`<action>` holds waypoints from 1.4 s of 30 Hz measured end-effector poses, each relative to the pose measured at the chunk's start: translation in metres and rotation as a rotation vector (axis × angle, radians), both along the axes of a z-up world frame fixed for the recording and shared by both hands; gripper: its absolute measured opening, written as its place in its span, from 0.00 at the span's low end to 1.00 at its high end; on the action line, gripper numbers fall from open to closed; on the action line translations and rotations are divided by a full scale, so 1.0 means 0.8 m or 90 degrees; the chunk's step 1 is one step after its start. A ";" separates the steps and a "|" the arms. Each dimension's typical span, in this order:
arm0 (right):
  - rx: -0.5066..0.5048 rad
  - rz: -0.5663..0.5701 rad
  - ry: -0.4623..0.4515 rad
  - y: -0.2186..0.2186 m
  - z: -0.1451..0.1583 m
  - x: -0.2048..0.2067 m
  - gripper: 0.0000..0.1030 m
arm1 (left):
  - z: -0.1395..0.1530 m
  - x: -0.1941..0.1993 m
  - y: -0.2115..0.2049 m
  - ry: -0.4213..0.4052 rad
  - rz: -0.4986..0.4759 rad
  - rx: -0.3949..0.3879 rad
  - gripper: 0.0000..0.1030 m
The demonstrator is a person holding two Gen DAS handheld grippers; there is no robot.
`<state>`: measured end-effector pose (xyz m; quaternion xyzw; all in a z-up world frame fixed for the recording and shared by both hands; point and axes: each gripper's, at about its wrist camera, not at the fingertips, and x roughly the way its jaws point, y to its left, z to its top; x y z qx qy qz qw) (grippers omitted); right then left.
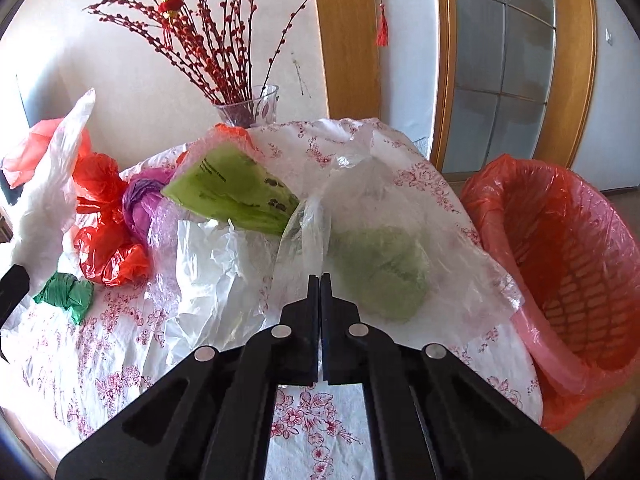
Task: Collect trash
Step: 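Carry the white bag in the left tool over the red bin and release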
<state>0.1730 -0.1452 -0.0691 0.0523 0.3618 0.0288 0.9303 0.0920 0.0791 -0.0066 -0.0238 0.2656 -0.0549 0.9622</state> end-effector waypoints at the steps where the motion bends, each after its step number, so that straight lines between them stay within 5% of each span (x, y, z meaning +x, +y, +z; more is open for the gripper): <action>1: 0.001 -0.004 -0.013 -0.003 0.007 -0.004 0.01 | 0.001 0.000 -0.001 -0.001 -0.002 0.001 0.13; 23: 0.028 -0.124 -0.161 -0.133 0.098 -0.081 0.01 | 0.020 0.017 -0.108 -0.013 -0.125 0.007 0.13; 42: 0.017 -0.208 -0.158 -0.248 0.106 -0.096 0.01 | 0.013 0.061 -0.282 0.016 -0.298 -0.013 0.13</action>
